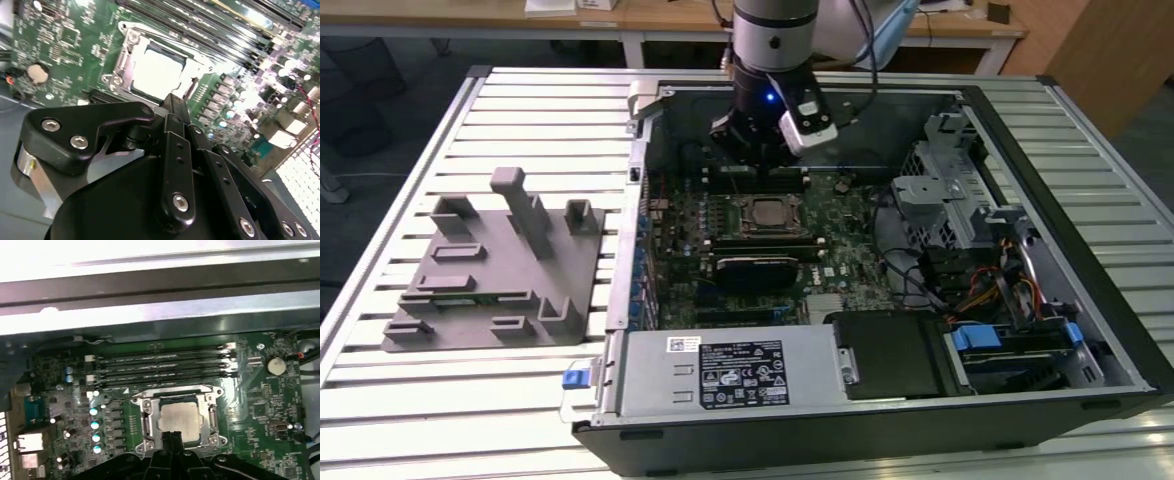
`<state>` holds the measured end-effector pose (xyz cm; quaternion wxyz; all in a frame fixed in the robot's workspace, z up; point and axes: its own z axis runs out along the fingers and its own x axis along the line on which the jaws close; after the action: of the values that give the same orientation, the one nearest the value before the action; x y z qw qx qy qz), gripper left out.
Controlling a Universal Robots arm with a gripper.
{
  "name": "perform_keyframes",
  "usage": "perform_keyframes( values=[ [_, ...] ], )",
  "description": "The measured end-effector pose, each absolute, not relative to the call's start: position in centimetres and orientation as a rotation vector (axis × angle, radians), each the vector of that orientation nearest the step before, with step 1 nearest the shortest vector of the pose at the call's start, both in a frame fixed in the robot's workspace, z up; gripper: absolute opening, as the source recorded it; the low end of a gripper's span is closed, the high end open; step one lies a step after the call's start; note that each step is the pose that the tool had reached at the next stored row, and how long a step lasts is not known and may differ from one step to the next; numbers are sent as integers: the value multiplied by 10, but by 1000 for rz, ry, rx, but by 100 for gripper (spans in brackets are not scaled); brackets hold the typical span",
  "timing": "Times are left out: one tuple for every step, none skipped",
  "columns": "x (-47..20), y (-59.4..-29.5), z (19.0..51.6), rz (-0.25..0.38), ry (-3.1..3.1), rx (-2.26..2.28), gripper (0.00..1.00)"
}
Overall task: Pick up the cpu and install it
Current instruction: 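Install the first cpu locking lever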
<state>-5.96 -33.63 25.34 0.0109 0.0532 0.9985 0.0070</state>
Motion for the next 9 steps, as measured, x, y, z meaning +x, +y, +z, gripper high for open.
perform_keyframes(
  values=[
    [-61,-336,253,22,3116,158,11],
    [-61,-336,253,22,3117,142,11],
    [-61,-336,253,22,3118,121,11],
    [-61,-336,253,22,3119,96,11],
    [-61,-336,253,23,3120,70,11],
    [-61,-336,253,23,3120,44,11],
    [-61,-336,253,23,3120,23,11],
    [-61,-336,253,23,3120,13,11],
    [-61,-336,253,23,3120,11,11]
  ],
)
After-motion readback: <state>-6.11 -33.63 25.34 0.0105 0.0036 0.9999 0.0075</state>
